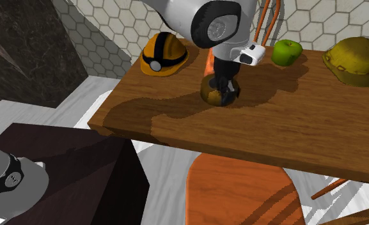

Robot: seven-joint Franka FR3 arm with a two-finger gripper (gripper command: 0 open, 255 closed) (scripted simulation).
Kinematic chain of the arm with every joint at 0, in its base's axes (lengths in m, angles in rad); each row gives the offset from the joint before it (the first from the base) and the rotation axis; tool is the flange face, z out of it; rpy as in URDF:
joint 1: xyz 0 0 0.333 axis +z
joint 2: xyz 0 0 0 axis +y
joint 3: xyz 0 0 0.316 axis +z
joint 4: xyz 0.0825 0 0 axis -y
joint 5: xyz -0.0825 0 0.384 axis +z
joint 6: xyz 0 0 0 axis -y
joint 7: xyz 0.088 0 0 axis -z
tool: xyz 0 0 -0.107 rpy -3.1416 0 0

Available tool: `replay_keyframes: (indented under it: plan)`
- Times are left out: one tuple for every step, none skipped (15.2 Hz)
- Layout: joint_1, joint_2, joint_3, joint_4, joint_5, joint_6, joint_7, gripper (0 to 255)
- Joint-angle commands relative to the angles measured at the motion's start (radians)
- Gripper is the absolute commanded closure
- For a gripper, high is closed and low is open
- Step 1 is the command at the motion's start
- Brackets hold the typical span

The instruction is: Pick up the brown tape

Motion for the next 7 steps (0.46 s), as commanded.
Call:
replay_keyframes:
  plan:
    - [-0.002,-0.014,0.004,0.010,0.007,-0.023,-0.005,255]
    - [-0.003,-0.020,0.006,0.014,0.010,-0.033,-0.007,255]
    - [-0.005,-0.027,0.008,0.019,0.013,-0.044,-0.009,255]
    - [-0.006,-0.033,0.009,0.023,0.016,-0.054,-0.011,255]
    - [-0.006,-0.039,0.011,0.028,0.019,-0.065,-0.013,255]
    - [-0.007,-0.040,0.011,0.029,0.020,-0.066,-0.013,255]
    - [-0.007,-0.040,0.011,0.029,0.019,-0.066,-0.013,255]
